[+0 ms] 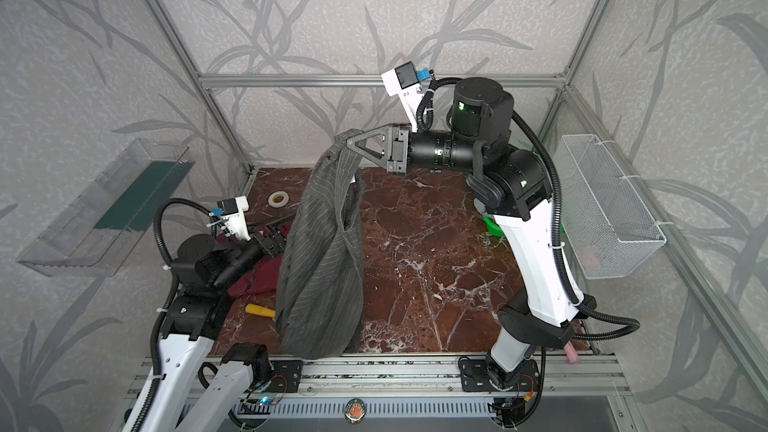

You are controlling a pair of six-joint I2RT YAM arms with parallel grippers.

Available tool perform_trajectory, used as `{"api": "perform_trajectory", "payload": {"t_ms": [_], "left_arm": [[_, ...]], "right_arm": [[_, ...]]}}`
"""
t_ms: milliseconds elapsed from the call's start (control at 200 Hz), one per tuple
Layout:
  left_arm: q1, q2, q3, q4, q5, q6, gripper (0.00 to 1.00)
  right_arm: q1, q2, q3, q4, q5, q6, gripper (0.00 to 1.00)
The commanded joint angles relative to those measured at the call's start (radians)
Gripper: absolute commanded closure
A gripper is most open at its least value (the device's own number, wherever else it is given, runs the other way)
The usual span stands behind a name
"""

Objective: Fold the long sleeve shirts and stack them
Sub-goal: 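Lift the grey shirt with the right gripper while the left gripper reaches toward it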

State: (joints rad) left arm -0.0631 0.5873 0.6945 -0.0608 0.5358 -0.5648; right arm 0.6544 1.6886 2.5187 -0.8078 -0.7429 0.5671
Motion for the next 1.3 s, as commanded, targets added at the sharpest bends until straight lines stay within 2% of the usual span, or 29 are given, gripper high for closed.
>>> {"api": "perform_trajectory", "payload": {"t_ms": [0, 90, 205, 450, 585, 710, 980, 1085, 1140, 1230, 1295], "left_arm": [[-0.019, -0.025, -0.030, 0.158, 0.092, 0.013, 0.01], [-0.043, 0.008, -0.022, 0.172, 0.169, 0.019, 0.01], [-0.082, 0.053, 0.003, 0.113, 0.212, 0.067, 0.01], [-0.192, 0.092, 0.090, -0.137, 0.194, 0.234, 0.03], [-0.249, 0.042, 0.126, -0.291, 0.156, 0.300, 0.02], [-0.267, 0.019, 0.109, -0.332, 0.150, 0.307, 0.02], [-0.306, 0.068, 0.132, -0.372, 0.174, 0.332, 0.03], [-0.324, 0.082, 0.154, -0.416, 0.197, 0.337, 0.07], [-0.334, 0.076, 0.160, -0.446, 0.185, 0.355, 0.12], [-0.353, 0.060, 0.157, -0.474, 0.125, 0.380, 0.25], [-0.359, 0.059, 0.167, -0.496, 0.077, 0.397, 0.40]], "right_arm": [[-0.024, -0.070, -0.059, 0.074, -0.080, -0.024, 1.00], [-0.037, -0.096, -0.117, 0.092, -0.094, -0.034, 1.00], [-0.061, -0.129, -0.177, 0.107, -0.115, -0.043, 1.00], [-0.117, -0.207, -0.300, 0.150, -0.142, -0.051, 1.00], [-0.184, -0.260, -0.458, 0.320, -0.208, 0.063, 1.00], [-0.192, -0.277, -0.499, 0.349, -0.230, 0.064, 1.00], [-0.200, -0.302, -0.538, 0.382, -0.269, 0.082, 1.00], [-0.210, -0.312, -0.562, 0.395, -0.268, 0.087, 1.00], [-0.214, -0.311, -0.573, 0.409, -0.271, 0.097, 1.00], [-0.220, -0.313, -0.590, 0.428, -0.268, 0.113, 1.00], [-0.235, -0.320, -0.603, 0.429, -0.241, 0.122, 1.00]]}}
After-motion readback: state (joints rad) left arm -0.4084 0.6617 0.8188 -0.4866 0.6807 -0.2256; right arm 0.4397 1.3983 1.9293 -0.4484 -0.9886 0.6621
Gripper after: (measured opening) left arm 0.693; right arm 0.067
